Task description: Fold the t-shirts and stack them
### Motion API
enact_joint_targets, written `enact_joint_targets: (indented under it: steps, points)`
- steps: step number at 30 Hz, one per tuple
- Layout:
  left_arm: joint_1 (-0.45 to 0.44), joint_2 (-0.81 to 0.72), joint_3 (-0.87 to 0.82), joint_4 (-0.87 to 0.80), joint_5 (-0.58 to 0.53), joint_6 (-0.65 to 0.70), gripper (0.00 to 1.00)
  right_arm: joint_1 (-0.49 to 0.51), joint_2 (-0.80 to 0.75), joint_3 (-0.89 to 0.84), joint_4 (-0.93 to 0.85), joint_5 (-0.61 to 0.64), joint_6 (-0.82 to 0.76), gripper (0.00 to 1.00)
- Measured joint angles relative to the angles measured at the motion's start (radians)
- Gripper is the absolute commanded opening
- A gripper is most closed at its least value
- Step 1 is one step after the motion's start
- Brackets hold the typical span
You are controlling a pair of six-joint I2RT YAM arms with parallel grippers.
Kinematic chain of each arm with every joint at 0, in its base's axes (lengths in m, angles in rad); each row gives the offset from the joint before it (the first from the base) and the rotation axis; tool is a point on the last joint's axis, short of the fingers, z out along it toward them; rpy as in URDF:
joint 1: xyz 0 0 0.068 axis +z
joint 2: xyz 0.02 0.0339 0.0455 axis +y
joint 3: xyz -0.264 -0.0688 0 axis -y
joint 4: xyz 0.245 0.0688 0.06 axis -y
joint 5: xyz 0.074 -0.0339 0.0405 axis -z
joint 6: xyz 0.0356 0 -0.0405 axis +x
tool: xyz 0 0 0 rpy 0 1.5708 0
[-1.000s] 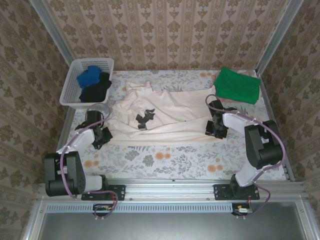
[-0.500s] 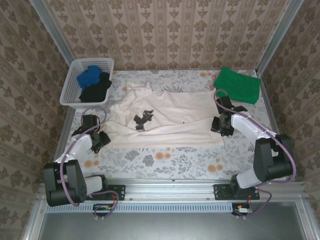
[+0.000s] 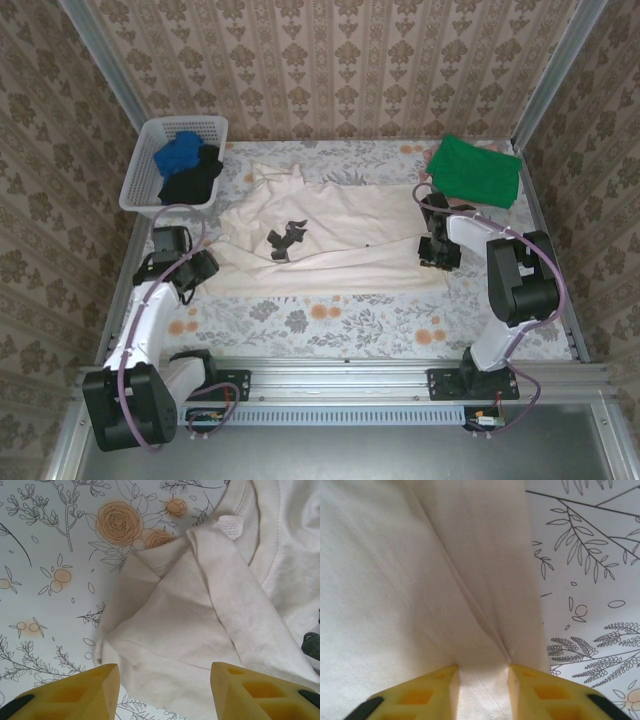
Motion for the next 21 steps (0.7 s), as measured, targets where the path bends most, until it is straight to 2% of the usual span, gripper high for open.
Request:
enact_joint_targets:
  steps: [6, 14, 21]
  points:
    - [0.000, 0.030, 0.000, 0.002, 0.007, 0.013, 0.52, 0.000, -0.010, 0.000, -0.002, 0.008, -0.005, 0.00]
    - [0.000, 0.046, 0.000, 0.006, 0.011, 0.023, 0.52, 0.000, -0.064, 0.000, -0.030, 0.025, -0.011, 0.00]
    - [0.000, 0.045, 0.000, 0.010, 0.018, 0.028, 0.52, 0.038, -0.207, -0.011, -0.115, 0.025, 0.053, 0.00]
